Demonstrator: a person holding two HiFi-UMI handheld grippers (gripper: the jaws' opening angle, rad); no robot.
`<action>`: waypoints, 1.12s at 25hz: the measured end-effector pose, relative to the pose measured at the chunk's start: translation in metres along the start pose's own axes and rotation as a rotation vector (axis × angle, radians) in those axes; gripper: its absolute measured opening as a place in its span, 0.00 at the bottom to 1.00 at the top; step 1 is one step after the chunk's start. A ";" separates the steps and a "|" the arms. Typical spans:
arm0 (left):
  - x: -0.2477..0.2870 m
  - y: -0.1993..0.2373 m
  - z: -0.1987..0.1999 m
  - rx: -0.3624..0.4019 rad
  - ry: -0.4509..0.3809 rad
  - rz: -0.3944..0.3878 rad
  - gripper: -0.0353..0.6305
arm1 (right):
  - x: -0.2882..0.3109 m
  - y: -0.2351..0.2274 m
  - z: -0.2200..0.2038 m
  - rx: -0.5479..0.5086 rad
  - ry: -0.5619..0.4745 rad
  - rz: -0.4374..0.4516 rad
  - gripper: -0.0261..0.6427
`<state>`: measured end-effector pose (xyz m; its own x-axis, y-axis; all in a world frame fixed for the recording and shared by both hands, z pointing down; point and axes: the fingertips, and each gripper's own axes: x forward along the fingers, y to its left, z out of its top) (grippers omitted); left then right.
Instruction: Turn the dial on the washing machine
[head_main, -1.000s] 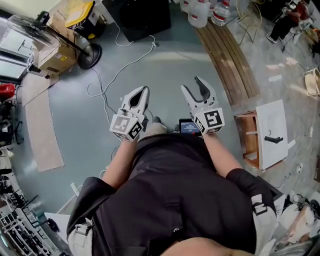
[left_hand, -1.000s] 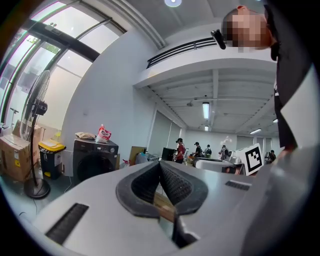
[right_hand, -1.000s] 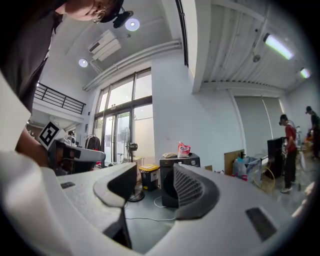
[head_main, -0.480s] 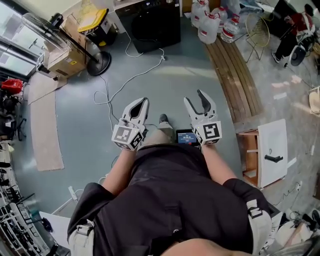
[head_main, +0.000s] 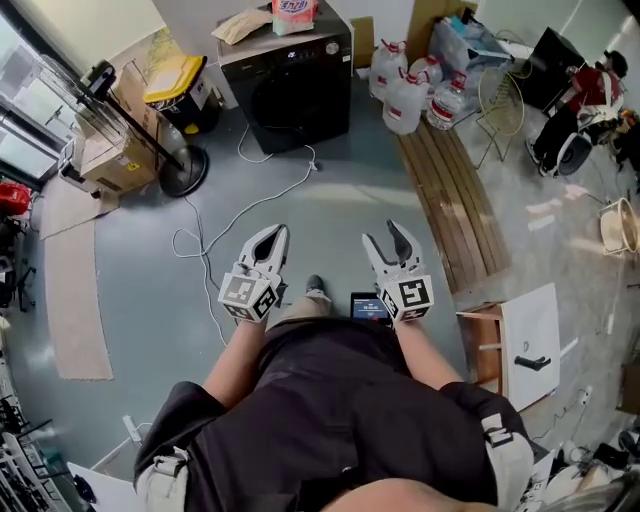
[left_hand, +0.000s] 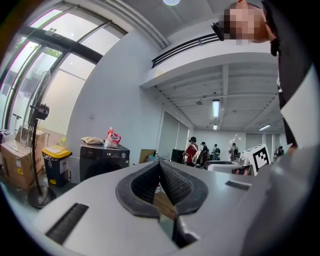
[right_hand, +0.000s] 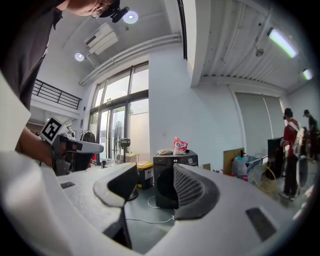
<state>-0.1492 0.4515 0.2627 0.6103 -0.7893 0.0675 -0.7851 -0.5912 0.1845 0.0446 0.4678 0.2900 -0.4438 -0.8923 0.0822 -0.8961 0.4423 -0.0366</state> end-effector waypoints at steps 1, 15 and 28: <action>0.008 0.015 0.005 -0.001 -0.001 0.006 0.05 | 0.017 -0.003 0.003 0.010 0.001 0.004 0.39; 0.126 0.158 0.059 -0.010 -0.022 -0.069 0.05 | 0.199 -0.010 0.054 -0.031 0.011 0.026 0.39; 0.240 0.195 0.029 -0.068 0.010 -0.089 0.05 | 0.252 -0.108 0.018 0.014 0.080 -0.047 0.39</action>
<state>-0.1591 0.1416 0.2864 0.6788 -0.7321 0.0575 -0.7187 -0.6463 0.2564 0.0296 0.1940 0.2963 -0.4001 -0.9018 0.1634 -0.9161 0.3984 -0.0442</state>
